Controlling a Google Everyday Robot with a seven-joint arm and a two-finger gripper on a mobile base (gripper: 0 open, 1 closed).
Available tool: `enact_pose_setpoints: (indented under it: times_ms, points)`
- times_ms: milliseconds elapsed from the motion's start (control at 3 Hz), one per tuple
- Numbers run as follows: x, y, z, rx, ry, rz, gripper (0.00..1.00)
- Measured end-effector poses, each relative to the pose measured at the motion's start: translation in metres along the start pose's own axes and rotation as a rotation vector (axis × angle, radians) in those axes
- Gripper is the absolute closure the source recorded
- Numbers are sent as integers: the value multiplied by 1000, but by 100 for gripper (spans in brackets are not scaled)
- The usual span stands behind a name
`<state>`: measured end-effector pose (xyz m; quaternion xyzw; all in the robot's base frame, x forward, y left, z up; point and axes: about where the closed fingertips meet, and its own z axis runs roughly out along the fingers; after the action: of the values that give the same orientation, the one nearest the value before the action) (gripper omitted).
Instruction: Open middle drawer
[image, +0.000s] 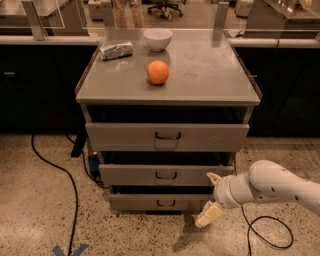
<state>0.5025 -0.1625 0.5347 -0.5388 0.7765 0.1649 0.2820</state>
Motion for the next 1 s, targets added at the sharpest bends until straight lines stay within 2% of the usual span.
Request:
enact_pose_setpoints:
  times_ms: [333,1000]
  points:
    - [-8,-1,7,-10,4,-32,0]
    - [-39,-30,43,-20,-2,-109,0]
